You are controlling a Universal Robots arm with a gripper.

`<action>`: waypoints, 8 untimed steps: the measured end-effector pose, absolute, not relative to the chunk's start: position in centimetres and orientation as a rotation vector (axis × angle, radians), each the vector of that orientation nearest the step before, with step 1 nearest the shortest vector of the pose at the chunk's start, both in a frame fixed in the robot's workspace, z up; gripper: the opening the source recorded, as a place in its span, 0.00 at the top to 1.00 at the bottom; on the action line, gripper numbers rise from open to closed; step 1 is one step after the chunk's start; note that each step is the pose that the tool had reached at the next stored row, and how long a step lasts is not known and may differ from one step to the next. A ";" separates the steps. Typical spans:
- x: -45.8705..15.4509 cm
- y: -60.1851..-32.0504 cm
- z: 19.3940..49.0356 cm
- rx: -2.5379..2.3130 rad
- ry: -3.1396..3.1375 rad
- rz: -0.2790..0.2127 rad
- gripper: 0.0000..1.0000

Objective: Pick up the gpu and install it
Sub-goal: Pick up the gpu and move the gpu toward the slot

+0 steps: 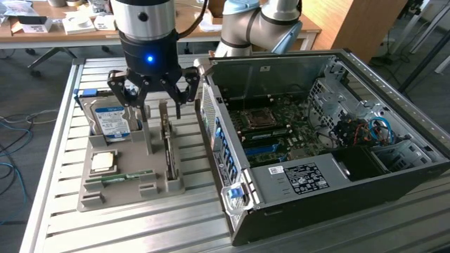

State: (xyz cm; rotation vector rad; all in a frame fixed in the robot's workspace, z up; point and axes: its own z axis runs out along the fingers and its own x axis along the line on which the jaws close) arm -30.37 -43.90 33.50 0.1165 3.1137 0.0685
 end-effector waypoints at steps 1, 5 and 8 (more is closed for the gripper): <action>-30.4 -43.9 33.3 0.117 3.114 0.069 0.34; -30.4 -43.9 32.6 0.117 3.114 0.069 0.34; -30.4 -43.9 32.1 0.117 3.114 0.069 0.34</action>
